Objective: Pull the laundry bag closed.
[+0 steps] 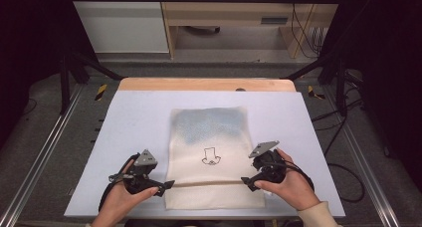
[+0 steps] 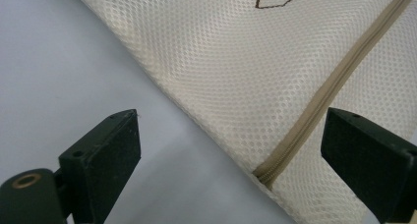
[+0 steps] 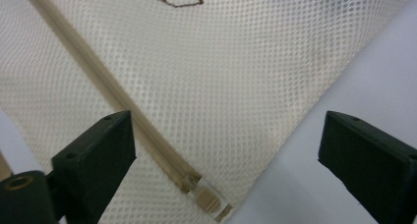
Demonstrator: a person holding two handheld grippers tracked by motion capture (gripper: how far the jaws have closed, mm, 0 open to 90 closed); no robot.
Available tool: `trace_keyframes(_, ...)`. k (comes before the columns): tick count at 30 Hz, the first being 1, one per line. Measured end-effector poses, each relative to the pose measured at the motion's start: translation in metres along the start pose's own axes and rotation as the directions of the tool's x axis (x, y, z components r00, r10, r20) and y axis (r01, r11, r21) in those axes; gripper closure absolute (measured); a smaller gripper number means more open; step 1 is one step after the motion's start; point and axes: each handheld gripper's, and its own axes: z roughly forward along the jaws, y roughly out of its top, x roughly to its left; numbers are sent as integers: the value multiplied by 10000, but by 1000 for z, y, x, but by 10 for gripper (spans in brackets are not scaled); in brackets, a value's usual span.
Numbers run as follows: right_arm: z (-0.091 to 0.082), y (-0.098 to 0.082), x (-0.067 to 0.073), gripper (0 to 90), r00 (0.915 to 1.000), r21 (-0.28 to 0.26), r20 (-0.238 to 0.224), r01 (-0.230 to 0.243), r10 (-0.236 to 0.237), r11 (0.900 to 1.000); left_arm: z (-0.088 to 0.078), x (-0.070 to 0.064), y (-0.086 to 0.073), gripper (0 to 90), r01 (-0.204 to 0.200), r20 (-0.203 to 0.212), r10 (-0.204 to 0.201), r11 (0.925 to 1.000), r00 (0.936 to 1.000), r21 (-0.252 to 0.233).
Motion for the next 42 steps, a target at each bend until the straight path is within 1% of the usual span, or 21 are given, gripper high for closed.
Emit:
trace_keyframes(3, 1, 8, 0, 70, 9998, -199, 177, -36, 39, 9998, -3, 4, 7, 66, 6, -6, -6, 9998, 10000, 174)
trace_keyframes(6, 1, 11, 0, 70, 9997, -230, 218, -50, 55, 9997, -5, 7, 13, 66, -103, -131, 108, 9995, 9999, 312)
trace_keyframes(7, 0, 14, 1, 75, 9996, -231, 273, 51, -45, 9997, -6, 8, 17, 66, -191, -178, 198, 9989, 9996, 429)
trace_keyframes(10, 0, 20, 2, 76, 9993, -348, 360, 42, -29, 9994, -8, 9, 21, 67, -221, -285, 231, 9991, 9993, 360)
trace_keyframes(14, -1, 25, 1, 77, 9991, -432, 430, 30, -11, 9991, -13, 11, 31, 67, -310, -208, 315, 9993, 9993, 213)
trace_keyframes(15, -1, 26, 1, 78, 9990, -451, 448, -45, 65, 9990, -15, 11, 36, 67, -343, -105, 345, 9993, 9993, 127)
trace_keyframes(21, -5, 39, 0, 82, 9971, -701, 742, -132, 184, 9975, -21, 15, 46, 66, -374, -230, 374, 9993, 9990, 17)
trace_keyframes(24, -8, 42, -2, 81, 9963, -820, 822, -187, 255, 9965, -24, 18, 47, 63, -328, -353, 331, 9994, 9988, 111)
trace_keyframes(25, -11, 44, -4, 81, 9953, -965, 893, -277, 363, 9950, -25, 21, 47, 61, -348, -472, 353, 9993, 9983, 113)
trace_keyframes(26, -11, 44, -4, 81, 9953, -965, 893, -277, 363, 9950, -25, 21, 47, 61, -348, -472, 353, 9993, 9983, 113)
trace_keyframes(27, -14, 45, -6, 78, 9940, -1108, 969, -399, 507, 9930, -26, 23, 46, 60, -303, -516, 308, 9995, 9982, 91)
trace_keyframes(29, -16, 45, -8, 77, 9926, -1197, 1042, -497, 624, 9916, -27, 26, 45, 60, -296, -619, 308, 9994, 9976, 197)
trace_keyframes(30, -16, 45, -8, 77, 9926, -1197, 1042, -497, 624, 9916, -28, 27, 44, 60, -230, -677, 240, 9996, 9974, 148)
trace_keyframes(31, -18, 44, -10, 77, 9914, -1306, 1066, -619, 761, 9895, -30, 31, 42, 60, -194, -831, 211, 9996, 9963, 213)
trace_keyframes(32, -18, 44, -10, 77, 9914, -1306, 1066, -619, 761, 9895, -30, 31, 42, 60, -194, -831, 211, 9996, 9963, 213)
trace_keyframes(34, -21, 43, -13, 73, 9894, -1344, 1131, -751, 906, 9881, -33, 36, 39, 60, -97, -930, 117, 9997, 9956, 215)
trace_keyframes(35, -23, 40, -16, 74, 9869, -1435, 1195, -910, 1086, 9855, -35, 38, 38, 60, -82, -991, 103, 9997, 9950, 222)
trace_keyframes(36, -23, 40, -16, 74, 9869, -1435, 1195, -910, 1086, 9855, -37, 40, 37, 60, -53, -1076, 77, 9997, 9942, 226)
trace_keyframes(38, -26, 37, -20, 73, 9828, -1531, 1255, -1157, 1354, 9814, -40, 45, 34, 60, 30, -1212, -3, 9997, 9926, 224)
trace_keyframes(41, -33, 28, -27, 74, 9785, -1594, 1346, -1345, 1565, 9780, -46, 52, 29, 61, 75, -1463, -43, 9997, 9892, 212)
trace_keyframes(42, -33, 28, -27, 74, 9785, -1594, 1346, -1345, 1565, 9780, -47, 54, 27, 61, 101, -1546, -75, 9998, 9880, 160)
